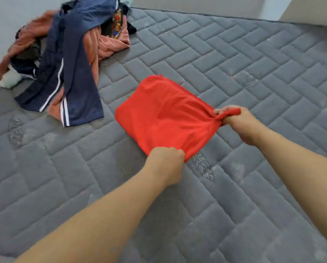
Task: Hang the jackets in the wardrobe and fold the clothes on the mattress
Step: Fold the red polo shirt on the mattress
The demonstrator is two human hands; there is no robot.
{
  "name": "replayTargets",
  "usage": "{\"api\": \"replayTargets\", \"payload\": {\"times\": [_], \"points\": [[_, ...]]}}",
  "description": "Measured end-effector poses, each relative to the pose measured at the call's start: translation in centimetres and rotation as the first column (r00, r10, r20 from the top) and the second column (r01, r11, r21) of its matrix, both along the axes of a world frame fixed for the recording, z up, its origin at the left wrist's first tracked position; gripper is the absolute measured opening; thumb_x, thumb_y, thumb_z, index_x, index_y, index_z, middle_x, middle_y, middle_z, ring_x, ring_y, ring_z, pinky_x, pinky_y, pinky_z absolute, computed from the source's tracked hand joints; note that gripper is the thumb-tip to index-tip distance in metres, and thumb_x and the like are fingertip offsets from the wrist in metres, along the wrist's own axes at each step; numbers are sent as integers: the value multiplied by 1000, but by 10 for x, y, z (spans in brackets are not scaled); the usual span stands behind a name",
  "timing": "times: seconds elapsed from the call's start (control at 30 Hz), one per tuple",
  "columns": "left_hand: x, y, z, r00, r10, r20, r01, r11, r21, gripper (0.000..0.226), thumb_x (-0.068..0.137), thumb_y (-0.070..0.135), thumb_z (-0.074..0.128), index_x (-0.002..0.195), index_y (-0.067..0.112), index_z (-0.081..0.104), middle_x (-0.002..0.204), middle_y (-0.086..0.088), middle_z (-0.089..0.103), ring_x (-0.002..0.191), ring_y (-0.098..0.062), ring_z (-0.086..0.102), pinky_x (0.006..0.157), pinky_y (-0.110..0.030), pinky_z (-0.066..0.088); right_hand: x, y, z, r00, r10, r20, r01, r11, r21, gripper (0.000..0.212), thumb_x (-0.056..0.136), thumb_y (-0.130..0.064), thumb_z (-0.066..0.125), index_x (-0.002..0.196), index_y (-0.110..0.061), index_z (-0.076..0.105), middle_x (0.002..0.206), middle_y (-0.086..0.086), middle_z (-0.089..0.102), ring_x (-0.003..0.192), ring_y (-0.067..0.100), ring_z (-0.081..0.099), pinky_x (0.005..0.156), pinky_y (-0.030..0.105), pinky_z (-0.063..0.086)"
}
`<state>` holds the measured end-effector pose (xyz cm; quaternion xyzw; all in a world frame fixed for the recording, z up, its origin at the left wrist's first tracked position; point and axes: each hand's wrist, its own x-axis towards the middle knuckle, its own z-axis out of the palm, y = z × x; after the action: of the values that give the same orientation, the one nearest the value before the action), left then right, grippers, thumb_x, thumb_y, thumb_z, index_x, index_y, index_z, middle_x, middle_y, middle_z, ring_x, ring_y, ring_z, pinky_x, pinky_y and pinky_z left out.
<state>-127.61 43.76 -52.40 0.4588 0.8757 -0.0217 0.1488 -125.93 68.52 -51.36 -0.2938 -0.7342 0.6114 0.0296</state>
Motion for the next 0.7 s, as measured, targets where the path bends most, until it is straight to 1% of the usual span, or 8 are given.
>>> {"api": "replayTargets", "payload": {"times": [0.1, 0.17, 0.27, 0.37, 0.43, 0.5, 0.6, 0.7], "points": [[80, 6, -79, 996, -36, 81, 43, 995, -94, 21, 92, 12, 46, 112, 16, 51, 116, -9, 55, 105, -32, 56, 66, -36, 34, 89, 23, -84, 949, 59, 311, -115, 979, 166, 27, 78, 20, 60, 88, -4, 69, 117, 18, 68, 110, 23, 62, 91, 24, 50], [121, -1, -117, 994, -25, 103, 42, 984, -174, 25, 95, 12, 42, 116, 15, 55, 124, -10, 47, 112, -33, 47, 68, -37, 33, 133, 22, -129, 898, 92, 430, -216, 944, 250, 29, 76, 18, 60, 81, -9, 69, 117, 17, 68, 116, 25, 61, 95, 24, 43], [152, -15, -150, 981, 148, 124, -116, 965, -236, 26, 92, 15, 44, 113, 17, 60, 132, -10, 38, 112, -32, 43, 76, -39, 40, 163, 11, -170, 887, 54, 458, -228, 915, 333, 33, 76, 13, 53, 76, -16, 70, 118, 11, 69, 113, 24, 62, 94, 23, 42], [158, -22, -162, 956, 239, 167, -196, 951, -240, 26, 89, 25, 48, 109, 18, 63, 147, -13, 24, 115, -33, 40, 94, -39, 43, 164, 7, -185, 882, -61, 467, -133, 920, 370, 32, 77, 6, 48, 74, -20, 68, 107, 9, 72, 101, 26, 65, 90, 31, 50], [155, -21, -162, 921, 315, 229, -274, 942, -193, 22, 89, 29, 48, 98, 17, 64, 138, -11, 33, 110, -30, 43, 92, -36, 42, 160, 7, -188, 880, -105, 463, -77, 931, 358, 30, 78, 5, 47, 70, -19, 62, 100, 9, 71, 97, 27, 64, 85, 32, 49], [152, -19, -162, 915, 334, 228, -306, 940, -148, 9, 90, 29, 46, 89, 20, 48, 113, -6, 48, 98, -28, 53, 79, -35, 41, 159, 7, -189, 874, -125, 470, -49, 939, 342, 29, 79, 5, 45, 67, -21, 53, 95, 7, 68, 88, 27, 61, 73, 31, 48], [151, -18, -166, 945, 284, 161, -249, 946, -208, 15, 90, 26, 47, 99, 20, 36, 101, -3, 59, 93, -28, 63, 68, -36, 36, 162, 8, -187, 872, -105, 478, -70, 940, 334, 28, 79, 5, 42, 69, -21, 43, 84, 5, 57, 73, 25, 50, 56, 29, 37], [149, -17, -168, 974, 205, 94, -165, 932, -321, 18, 91, 22, 50, 108, 19, 44, 106, -2, 61, 98, -28, 60, 71, -36, 34, 164, 10, -187, 877, -77, 474, -98, 938, 333, 27, 79, 6, 42, 70, -20, 42, 86, 7, 56, 78, 25, 49, 63, 31, 36]]}}
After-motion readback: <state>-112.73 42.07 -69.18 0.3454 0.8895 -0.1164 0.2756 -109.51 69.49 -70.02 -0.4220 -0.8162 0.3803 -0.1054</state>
